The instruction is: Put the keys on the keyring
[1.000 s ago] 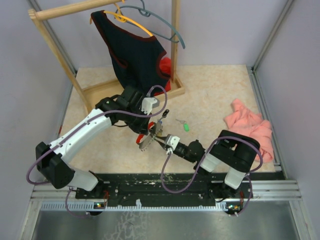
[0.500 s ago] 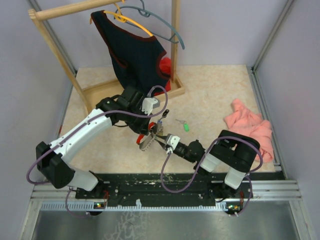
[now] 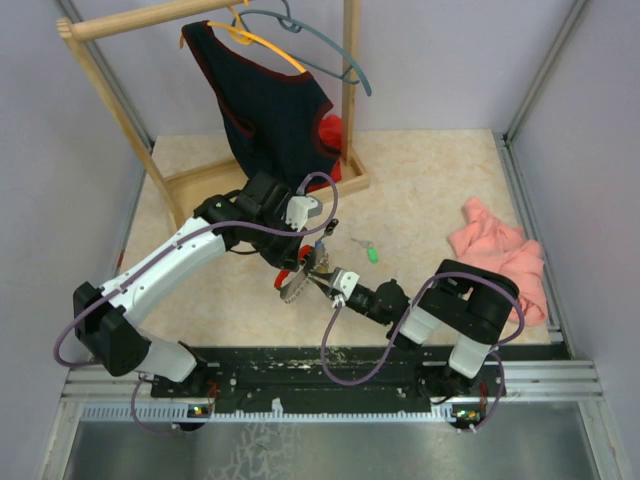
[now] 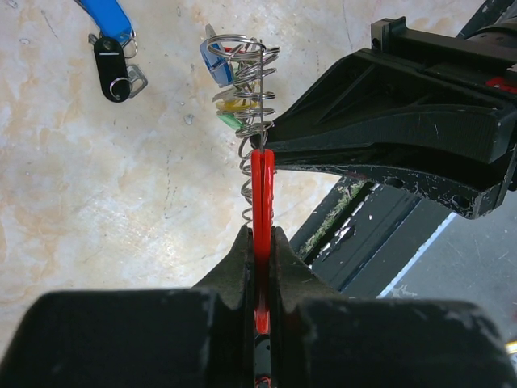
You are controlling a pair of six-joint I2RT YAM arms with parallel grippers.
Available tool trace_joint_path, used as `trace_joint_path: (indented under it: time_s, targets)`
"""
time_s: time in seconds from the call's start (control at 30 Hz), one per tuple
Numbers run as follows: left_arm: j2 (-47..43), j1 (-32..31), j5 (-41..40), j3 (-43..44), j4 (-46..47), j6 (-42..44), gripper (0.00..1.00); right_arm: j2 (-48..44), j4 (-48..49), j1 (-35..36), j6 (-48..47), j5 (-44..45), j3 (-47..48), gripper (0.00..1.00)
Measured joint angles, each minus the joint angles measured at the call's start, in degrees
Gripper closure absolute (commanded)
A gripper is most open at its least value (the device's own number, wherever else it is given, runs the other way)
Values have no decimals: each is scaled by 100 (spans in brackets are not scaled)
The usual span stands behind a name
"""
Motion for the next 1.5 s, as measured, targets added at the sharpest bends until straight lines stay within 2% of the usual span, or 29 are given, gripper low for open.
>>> trace_joint_path:
  time_s: [0.17,0.4,0.57,0.7,0.9,1.2,1.3,1.5]
  targets:
    - [2,-15,-2,0,-9,-2,100,0,-2,0,-4,15,0,100]
    - [0,-20,-90,-15,39,-111,100,-2,2,0,-7,37,-13,100]
    - [-24,17,-61,-361,361,-313,99,-39,-11,0,-7,74,-175,100]
    - [-168,125,68,-935,841,-584,89,-66,-57,0,-9,63,-299,100]
    - [-798,317,422,-2092,2031,-1167,77,-256,-157,0,-4,63,-468,100]
    - [-1663,459,802,-4511,4583,-2533,40,-402,-125,-33,122,-66,-595,100]
    - [-1937,459,748,-5080,5270,-2883,25,-516,-103,-87,192,-190,-619,100]
    - [-2802,470,195,-5917,6343,-3357,21,-732,-103,-219,319,-417,-612,100]
